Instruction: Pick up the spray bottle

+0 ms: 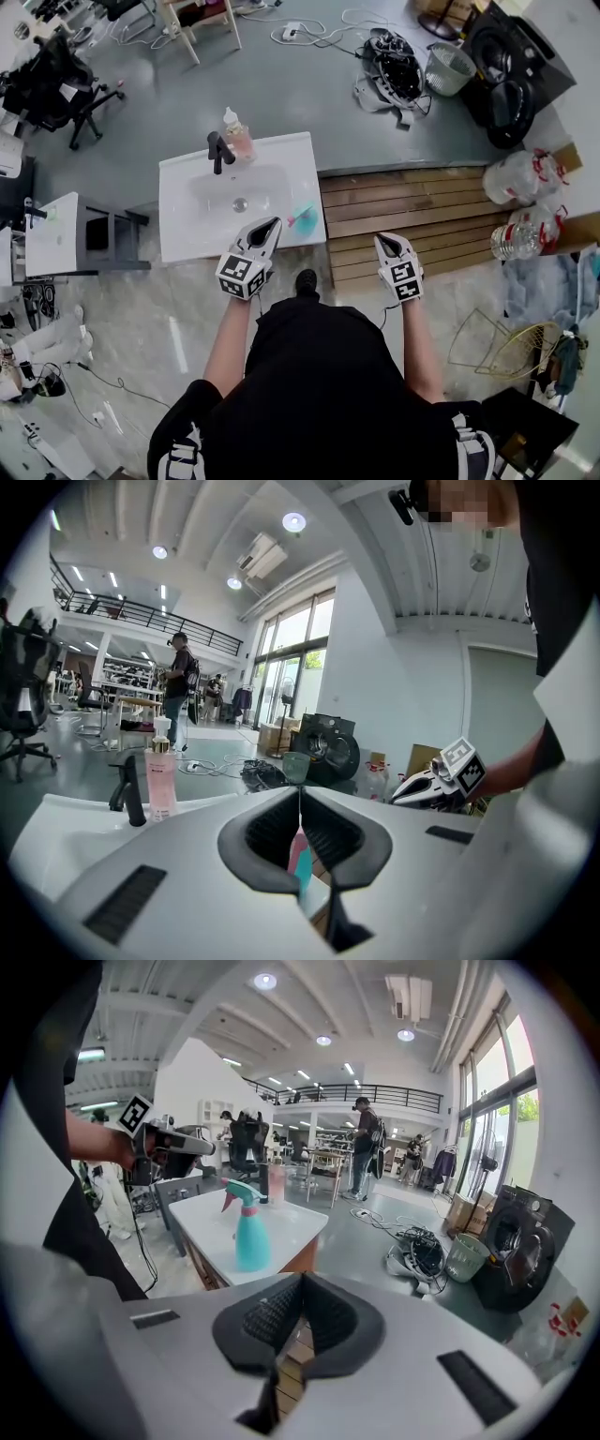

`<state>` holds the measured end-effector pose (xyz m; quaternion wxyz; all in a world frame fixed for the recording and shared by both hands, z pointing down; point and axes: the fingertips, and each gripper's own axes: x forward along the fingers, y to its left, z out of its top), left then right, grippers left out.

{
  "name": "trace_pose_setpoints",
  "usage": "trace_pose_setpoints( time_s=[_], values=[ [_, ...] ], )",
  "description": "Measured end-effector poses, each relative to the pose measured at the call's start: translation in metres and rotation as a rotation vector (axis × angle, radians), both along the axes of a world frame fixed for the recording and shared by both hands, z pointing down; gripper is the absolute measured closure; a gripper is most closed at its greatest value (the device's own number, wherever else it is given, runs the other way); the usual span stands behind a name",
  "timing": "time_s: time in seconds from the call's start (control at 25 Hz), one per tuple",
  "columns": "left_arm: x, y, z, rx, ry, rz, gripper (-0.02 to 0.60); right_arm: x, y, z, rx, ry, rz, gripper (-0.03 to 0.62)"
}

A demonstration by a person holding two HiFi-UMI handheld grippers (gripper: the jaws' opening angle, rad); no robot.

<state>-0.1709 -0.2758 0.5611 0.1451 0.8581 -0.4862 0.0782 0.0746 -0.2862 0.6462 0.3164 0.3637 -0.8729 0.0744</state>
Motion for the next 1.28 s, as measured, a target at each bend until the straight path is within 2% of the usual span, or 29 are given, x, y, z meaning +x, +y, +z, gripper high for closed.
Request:
trace_pose_setpoints(
  time_s=[0.56, 1.28],
  values=[
    [-0.010, -0.028, 0.017, -0.020, 0.003, 0.091, 0.557, -0.020, -0.013, 0.014, -0.008, 0.008, 0.059, 0.577],
    [-0.012, -0.036, 0.016, -0.019, 0.027, 0.164, 0.557, -0.031, -0.006, 0.023, -0.033, 0.029, 0.108, 0.577]
  ],
)
